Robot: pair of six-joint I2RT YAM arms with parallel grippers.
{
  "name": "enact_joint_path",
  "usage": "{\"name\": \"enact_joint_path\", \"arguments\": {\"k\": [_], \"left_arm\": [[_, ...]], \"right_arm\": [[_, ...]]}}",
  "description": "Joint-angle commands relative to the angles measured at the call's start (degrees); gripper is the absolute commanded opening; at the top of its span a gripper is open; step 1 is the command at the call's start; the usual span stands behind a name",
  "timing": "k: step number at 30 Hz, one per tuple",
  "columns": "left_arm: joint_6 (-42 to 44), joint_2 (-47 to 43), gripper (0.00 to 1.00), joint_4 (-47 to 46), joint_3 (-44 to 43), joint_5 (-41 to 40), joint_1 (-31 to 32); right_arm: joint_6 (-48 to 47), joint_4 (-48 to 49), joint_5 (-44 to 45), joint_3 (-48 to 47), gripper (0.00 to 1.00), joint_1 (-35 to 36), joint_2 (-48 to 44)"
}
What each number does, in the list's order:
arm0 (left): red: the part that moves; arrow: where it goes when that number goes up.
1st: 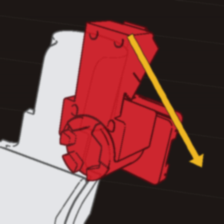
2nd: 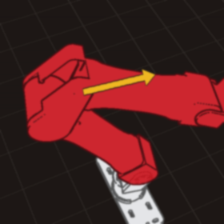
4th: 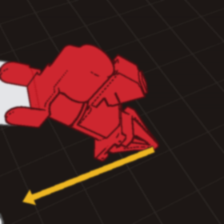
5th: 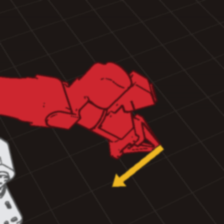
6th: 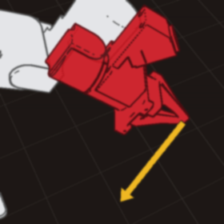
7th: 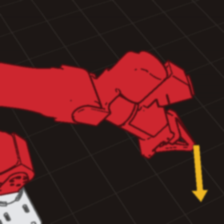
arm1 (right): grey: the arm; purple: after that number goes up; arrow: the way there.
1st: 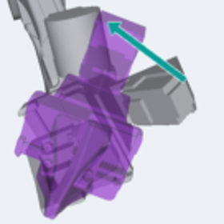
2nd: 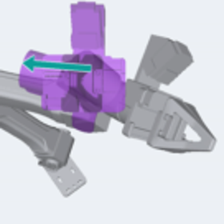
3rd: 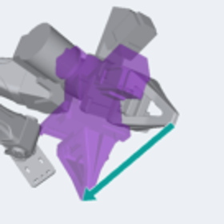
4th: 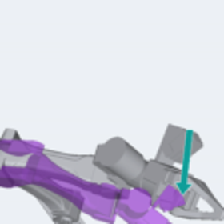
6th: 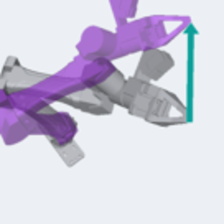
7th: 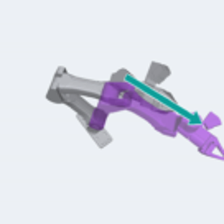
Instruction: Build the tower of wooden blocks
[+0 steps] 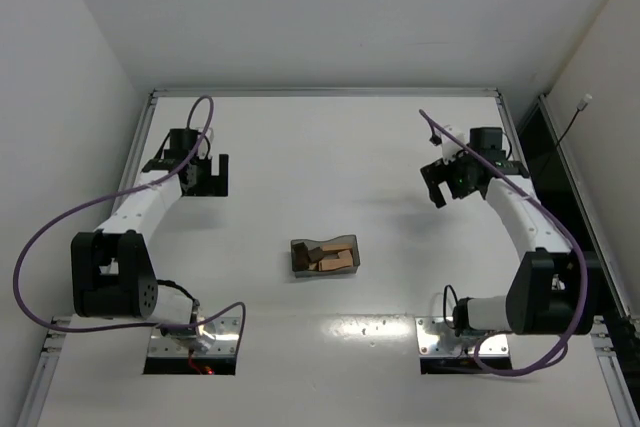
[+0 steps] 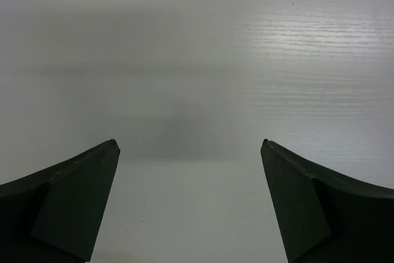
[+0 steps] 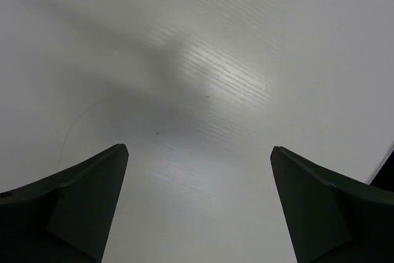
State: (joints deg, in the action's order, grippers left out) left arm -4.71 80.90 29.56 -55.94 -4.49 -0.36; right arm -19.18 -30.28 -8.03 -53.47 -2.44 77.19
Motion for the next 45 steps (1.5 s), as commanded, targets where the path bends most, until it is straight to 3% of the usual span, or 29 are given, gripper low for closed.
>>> {"name": "enact_joint_path", "arguments": {"k": [1, 4, 10, 14, 18, 30, 36, 45], "left_arm": [[0.40, -2.77, 1.00, -0.38, 0.31, 0.27, -0.34], [0.40, -2.77, 1.00, 0.23, -0.92, -0.43, -0.34], [0.93, -2.24, 1.00, 1.29, -1.45, -1.05, -0.34], [2.07, -1.71, 1.00, 1.81, -2.59, -1.05, -0.87], [2.60, -1.71, 1.00, 2.43, -3.65, -0.52, -0.87], [3.13, -0.66, 1.00, 2.96, -4.17, -1.04, -0.87], [4.45, 1.10, 1.00, 2.96, -5.40, -2.09, -0.87], [5.50, 4.17, 1.00, 3.49, -8.04, -1.05, -1.92]], "right_arm": [[-5.41, -2.49, -6.27, -4.18, 0.97, 0.85, -1.06], [-11.64, -5.56, -12.79, -4.89, 0.92, 7.41, -5.18], [-22.47, -11.02, -13.59, -4.36, 0.86, 25.61, -11.53], [-22.31, -10.78, -14.11, -4.36, 0.77, 36.51, -9.43], [-19.76, -6.46, -13.94, -4.53, 0.71, 40.39, -4.18], [-16.77, -5.93, -21.66, -17.36, 0.59, 40.32, 11.75], [-19.40, -9.88, -24.31, -18.69, 0.50, 40.85, 15.44], [-21.25, -8.65, -23.17, -18.69, 0.48, 41.37, 21.24]]}}
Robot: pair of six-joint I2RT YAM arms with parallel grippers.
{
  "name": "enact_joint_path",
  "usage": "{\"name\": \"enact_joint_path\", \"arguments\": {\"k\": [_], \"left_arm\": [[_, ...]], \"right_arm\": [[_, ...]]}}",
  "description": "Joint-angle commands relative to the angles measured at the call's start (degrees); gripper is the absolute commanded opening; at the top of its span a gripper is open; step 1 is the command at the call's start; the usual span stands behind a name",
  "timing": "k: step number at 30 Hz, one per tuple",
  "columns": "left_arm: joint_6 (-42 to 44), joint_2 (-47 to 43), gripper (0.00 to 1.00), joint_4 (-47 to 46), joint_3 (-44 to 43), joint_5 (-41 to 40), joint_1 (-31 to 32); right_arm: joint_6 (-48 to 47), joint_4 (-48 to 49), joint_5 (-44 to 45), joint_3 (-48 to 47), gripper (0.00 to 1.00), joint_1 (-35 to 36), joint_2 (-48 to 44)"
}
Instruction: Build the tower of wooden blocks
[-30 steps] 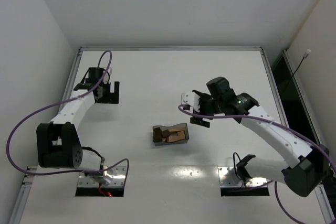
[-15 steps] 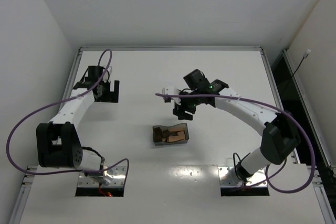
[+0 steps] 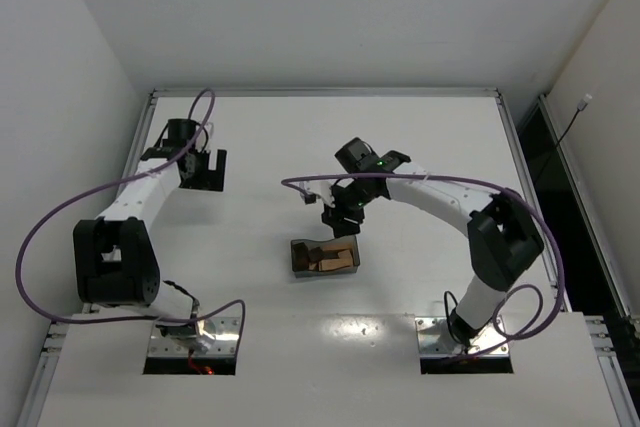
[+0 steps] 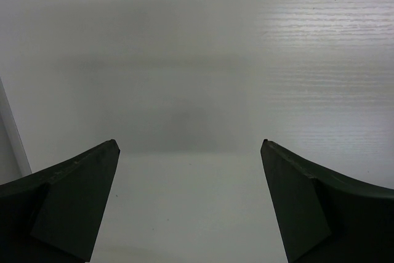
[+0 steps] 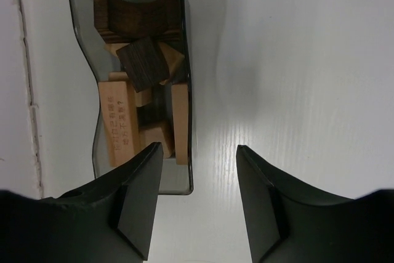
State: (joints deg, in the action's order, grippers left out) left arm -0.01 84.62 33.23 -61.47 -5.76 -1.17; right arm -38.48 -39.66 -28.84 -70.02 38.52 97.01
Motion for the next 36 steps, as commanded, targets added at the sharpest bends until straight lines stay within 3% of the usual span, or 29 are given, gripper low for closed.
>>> {"name": "enact_joint_path", "arguments": {"k": [1, 13, 19, 22, 25, 26, 30, 34, 36], "left_arm": [[1.32, 0.46, 1.00, -0.19, -3.03, 0.22, -1.12], [1.86, 4.23, 1.00, -0.19, -4.88, 0.22, -3.31], [2.91, 6.17, 1.00, -0.19, -7.51, 0.22, -3.84], [3.44, 7.67, 1.00, -0.19, -9.10, 0.22, -4.46], [3.44, 8.89, 1.00, -0.19, -11.03, -0.39, -5.51], [3.44, 9.51, 1.00, -0.19, -11.04, -0.39, -5.51], [1.86, 10.13, 1.00, -0.19, -12.44, 0.74, -6.04], [-2.26, 9.60, 1.00, 0.34, -12.44, 0.13, -6.04], [-5.25, 9.60, 1.00, -0.18, -12.44, -1.79, -6.04]], "right_arm": [[-2.56, 0.72, -2.36, -2.66, 0.48, 0.41, 1.95], [-6.25, -0.42, -1.31, -2.67, 0.48, 0.41, 7.22], [-8.19, -1.64, -0.08, -2.67, 0.42, -0.11, 9.50], [-9.42, -2.18, 0.45, -2.67, 0.36, -0.11, 10.21], [-10.04, -2.18, 0.45, -2.67, 0.14, -0.11, 10.74], [-10.04, -2.18, 0.97, -3.19, 0.00, -0.11, 10.74], [-7.76, -1.49, 3.17, -3.19, 0.00, -0.64, 9.17], [4.24, 8.94, 9.75, -3.19, 0.00, -3.18, 4.78], [8.40, 13.62, 17.39, -3.19, 0.00, -3.89, 2.06]]}}
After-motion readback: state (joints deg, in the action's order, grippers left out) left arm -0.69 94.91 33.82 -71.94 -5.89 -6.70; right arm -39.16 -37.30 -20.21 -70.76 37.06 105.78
